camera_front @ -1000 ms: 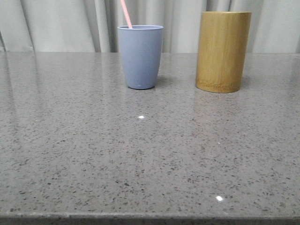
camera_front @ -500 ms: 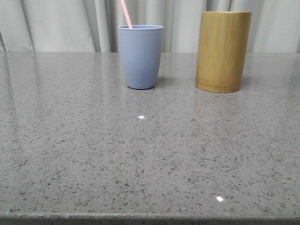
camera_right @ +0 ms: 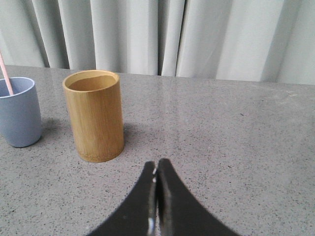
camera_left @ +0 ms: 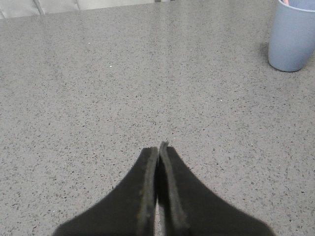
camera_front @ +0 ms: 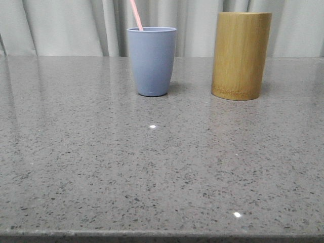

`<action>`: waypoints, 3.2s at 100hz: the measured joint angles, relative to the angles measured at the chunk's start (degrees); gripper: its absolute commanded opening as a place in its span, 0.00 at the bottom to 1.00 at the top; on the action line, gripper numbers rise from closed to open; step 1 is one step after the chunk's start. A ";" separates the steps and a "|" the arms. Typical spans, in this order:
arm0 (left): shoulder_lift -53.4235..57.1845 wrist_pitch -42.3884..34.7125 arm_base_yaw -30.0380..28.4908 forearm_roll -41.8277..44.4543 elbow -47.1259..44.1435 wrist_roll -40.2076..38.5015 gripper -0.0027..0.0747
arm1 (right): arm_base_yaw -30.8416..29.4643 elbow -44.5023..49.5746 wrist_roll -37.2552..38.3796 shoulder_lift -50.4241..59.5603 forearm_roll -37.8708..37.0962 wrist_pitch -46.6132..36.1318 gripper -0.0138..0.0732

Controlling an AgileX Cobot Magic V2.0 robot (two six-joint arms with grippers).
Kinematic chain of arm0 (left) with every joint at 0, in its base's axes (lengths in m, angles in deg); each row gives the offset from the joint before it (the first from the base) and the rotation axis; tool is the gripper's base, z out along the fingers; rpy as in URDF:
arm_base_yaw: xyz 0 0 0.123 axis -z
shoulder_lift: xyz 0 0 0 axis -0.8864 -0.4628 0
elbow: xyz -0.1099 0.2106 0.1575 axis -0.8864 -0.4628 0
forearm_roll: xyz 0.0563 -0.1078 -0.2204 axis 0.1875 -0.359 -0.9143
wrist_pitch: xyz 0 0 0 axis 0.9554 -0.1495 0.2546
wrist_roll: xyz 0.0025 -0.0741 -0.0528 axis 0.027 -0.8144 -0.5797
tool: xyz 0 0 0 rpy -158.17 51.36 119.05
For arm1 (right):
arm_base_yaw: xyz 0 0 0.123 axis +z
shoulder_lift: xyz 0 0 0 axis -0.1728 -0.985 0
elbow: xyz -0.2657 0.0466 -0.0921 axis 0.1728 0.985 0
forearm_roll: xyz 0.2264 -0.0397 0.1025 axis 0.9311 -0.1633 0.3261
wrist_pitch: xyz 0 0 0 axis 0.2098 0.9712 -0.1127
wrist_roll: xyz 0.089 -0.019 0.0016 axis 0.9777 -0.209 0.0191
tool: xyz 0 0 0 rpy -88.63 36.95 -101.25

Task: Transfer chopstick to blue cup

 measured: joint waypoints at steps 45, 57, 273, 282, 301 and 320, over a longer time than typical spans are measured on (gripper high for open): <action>0.00 0.00 0.00 0.00 0.00 0.00 0.01 | 0.00 0.00 0.00 0.00 0.00 0.00 0.04; 0.00 0.00 0.00 0.00 0.00 0.00 0.01 | 0.00 0.00 0.00 0.00 0.00 0.00 0.04; 17.68 -28.52 -9.61 -1.08 -29.09 0.00 0.01 | 0.00 0.19 0.00 0.00 0.00 0.00 0.04; 17.68 -28.52 -9.61 -1.08 -29.09 0.00 0.01 | 0.00 0.19 0.00 0.00 0.00 0.00 0.04; 17.68 -28.52 -9.61 -1.08 -29.09 0.00 0.01 | 0.00 0.19 0.00 0.00 0.00 0.00 0.04; 17.68 -28.52 -9.61 -1.08 -29.09 0.00 0.01 | -0.08 0.97 0.00 0.43 0.00 -0.78 0.04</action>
